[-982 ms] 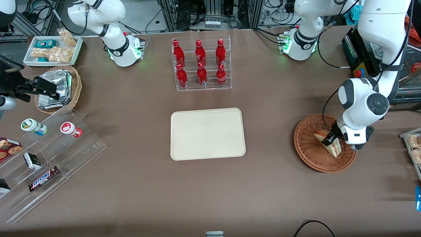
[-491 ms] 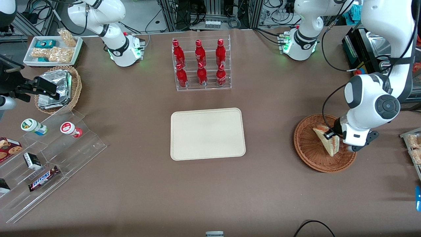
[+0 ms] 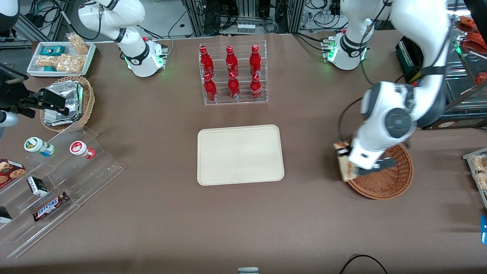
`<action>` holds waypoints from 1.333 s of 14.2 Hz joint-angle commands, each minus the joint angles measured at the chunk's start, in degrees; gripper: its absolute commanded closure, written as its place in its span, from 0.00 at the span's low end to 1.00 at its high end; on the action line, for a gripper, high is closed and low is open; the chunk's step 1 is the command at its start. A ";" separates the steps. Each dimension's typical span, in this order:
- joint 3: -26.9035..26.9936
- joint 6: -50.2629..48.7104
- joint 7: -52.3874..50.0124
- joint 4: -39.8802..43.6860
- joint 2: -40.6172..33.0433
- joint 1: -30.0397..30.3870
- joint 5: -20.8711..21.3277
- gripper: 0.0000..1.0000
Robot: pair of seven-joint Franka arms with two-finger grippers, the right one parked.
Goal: Place sandwich from basket to tray
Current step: 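Carry the sandwich with the left gripper over the cream tray and lower it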
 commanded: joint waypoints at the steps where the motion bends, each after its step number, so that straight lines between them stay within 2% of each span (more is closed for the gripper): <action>1: 0.73 1.45 -2.89 5.97 5.71 -8.21 -0.35 1.00; 6: 0.73 7.97 -17.21 13.34 13.79 -19.64 -0.61 1.00; 9: 0.64 8.84 -19.95 17.05 17.93 -23.78 -0.70 1.00; 14: -1.90 17.71 -22.41 18.46 21.54 -25.12 -0.79 1.00; 19: -2.61 18.25 -25.58 18.73 24.09 -27.66 -0.44 0.98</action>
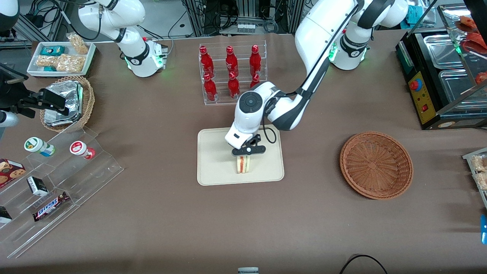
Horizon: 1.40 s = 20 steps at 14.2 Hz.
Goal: Place sandwich from basket to tray
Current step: 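Carry the sandwich with the left gripper over the cream tray and lower it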
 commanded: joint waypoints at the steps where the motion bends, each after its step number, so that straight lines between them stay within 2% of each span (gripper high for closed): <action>1: 0.51 0.61 -2.75 1.66 1.96 -2.20 -0.06 0.97; 2: 0.51 0.96 -3.54 1.66 2.14 -2.29 -0.15 0.89; 3: 0.51 0.96 -5.03 1.66 2.05 -2.29 -0.15 0.67; 4: 0.59 0.96 -6.70 1.66 1.88 -2.38 0.38 0.02; 8: 0.86 -1.31 -8.47 1.13 -2.42 -3.08 0.82 0.00; 11: 1.21 -7.63 -8.03 0.70 -7.86 -2.56 1.26 0.00; 13: 3.48 -13.07 -5.24 0.08 -11.47 -2.47 3.10 0.00; 14: 3.93 -16.50 -5.66 -0.44 -13.22 -2.21 2.58 0.00; 16: 3.93 -23.01 -5.23 -0.80 -14.99 0.59 2.49 0.00; 20: 3.93 -23.39 -1.03 -5.79 -18.68 6.30 2.67 0.00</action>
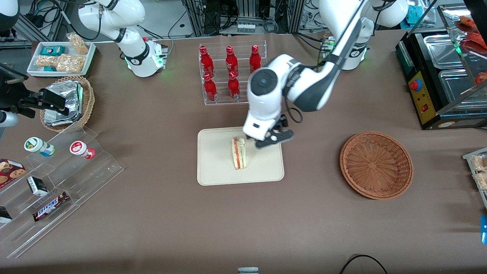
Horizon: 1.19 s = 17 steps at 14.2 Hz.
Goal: Place sandwich from basket to tray
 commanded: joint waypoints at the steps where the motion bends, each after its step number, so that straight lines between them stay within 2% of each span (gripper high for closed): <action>1: -0.34 -0.24 6.00 -6.47 -5.36 4.07 0.46 0.00; 6: -0.34 -2.86 21.38 -15.10 -14.68 12.85 0.55 0.00; 13: -0.51 -15.26 43.70 -14.66 -22.59 25.51 -0.15 0.00; 17: -0.86 -23.26 57.51 -11.16 -24.89 32.37 -3.40 0.00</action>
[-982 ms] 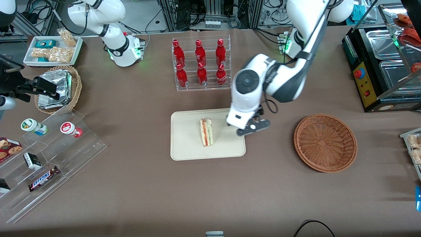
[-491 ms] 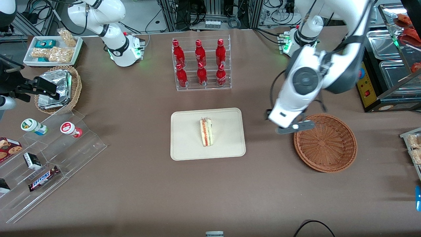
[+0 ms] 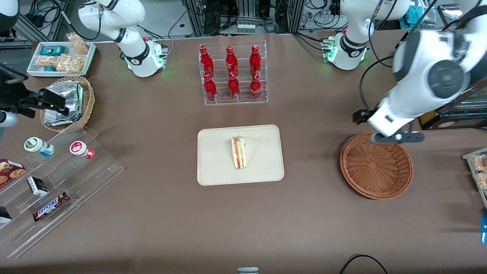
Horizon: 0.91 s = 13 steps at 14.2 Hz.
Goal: Place sandwich from basket to tray
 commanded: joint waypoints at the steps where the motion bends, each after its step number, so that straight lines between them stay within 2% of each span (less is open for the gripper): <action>1: -1.14 -4.60 7.10 2.14 -2.18 3.95 -1.39 0.00; 5: -0.62 -7.68 15.28 7.76 -3.07 8.18 -1.22 0.00; 9: 3.25 -7.60 15.29 12.34 -3.24 8.18 -0.51 0.00; 13: 6.50 -6.55 15.20 12.61 -4.12 7.83 -1.04 0.00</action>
